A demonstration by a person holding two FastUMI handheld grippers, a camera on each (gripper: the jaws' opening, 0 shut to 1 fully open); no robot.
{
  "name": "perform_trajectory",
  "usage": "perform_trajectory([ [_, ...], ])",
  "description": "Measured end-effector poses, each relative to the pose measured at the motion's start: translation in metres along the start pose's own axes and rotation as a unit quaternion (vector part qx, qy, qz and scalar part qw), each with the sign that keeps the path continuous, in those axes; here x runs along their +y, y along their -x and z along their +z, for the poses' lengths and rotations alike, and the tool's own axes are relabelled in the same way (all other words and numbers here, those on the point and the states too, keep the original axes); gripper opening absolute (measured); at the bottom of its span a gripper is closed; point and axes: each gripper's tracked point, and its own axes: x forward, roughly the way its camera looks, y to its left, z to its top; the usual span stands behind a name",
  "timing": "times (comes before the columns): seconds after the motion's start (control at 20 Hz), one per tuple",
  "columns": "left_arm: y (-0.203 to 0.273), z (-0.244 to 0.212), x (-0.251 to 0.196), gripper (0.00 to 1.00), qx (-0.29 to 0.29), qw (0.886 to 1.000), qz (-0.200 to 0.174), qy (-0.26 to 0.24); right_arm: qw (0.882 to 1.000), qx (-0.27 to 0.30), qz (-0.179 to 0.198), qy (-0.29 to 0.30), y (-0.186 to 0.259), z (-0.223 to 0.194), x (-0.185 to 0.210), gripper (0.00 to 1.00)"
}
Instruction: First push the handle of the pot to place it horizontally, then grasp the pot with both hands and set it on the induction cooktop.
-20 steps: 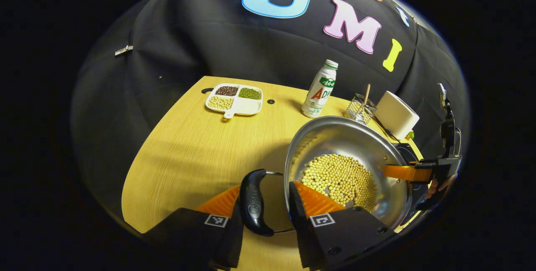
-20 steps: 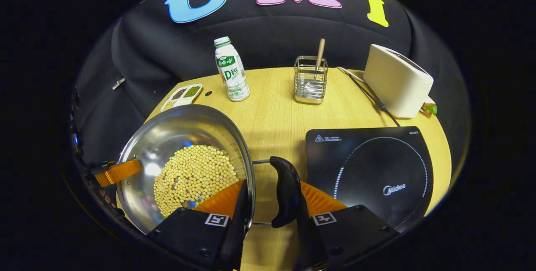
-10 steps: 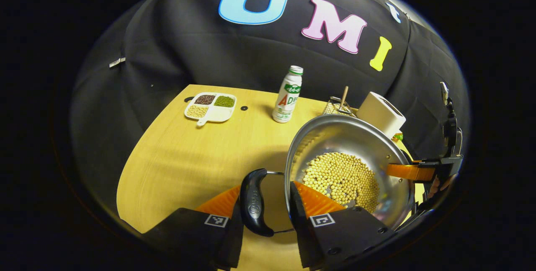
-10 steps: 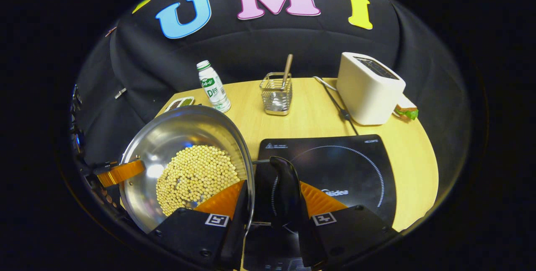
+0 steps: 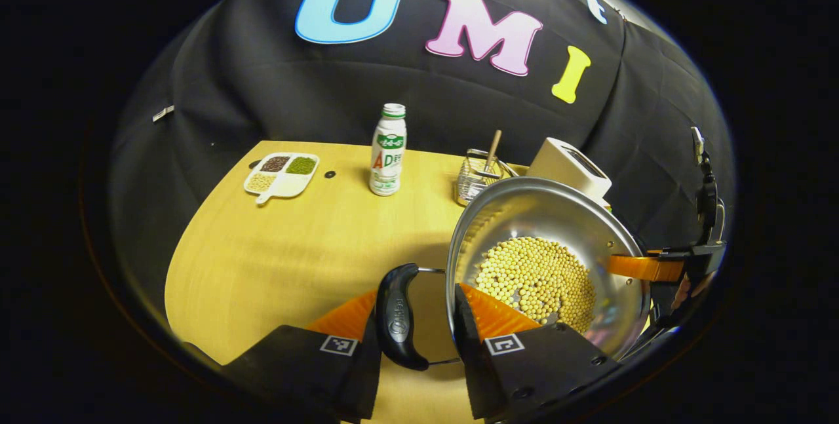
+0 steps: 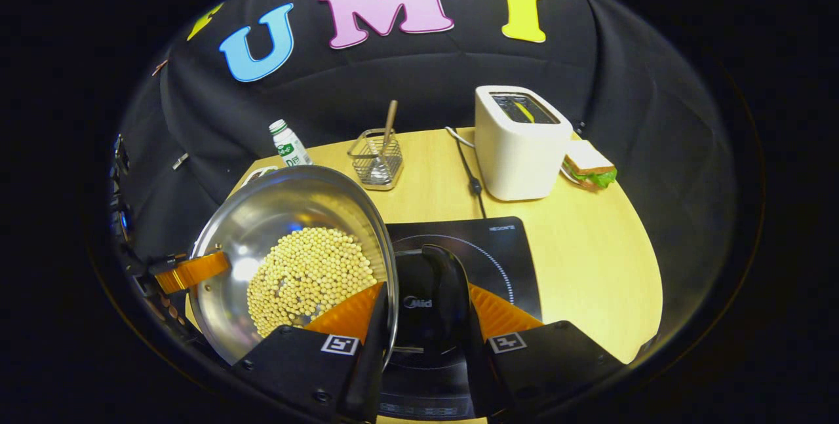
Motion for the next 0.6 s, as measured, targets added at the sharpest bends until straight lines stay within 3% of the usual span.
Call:
perform_trajectory([
  [0.6, -0.046, -0.014, -0.077, 0.56, 0.018, 1.000, -0.006, -0.002, 1.000, 0.020, -0.015, -0.007, -0.008, 0.002, -0.086, 0.57],
])
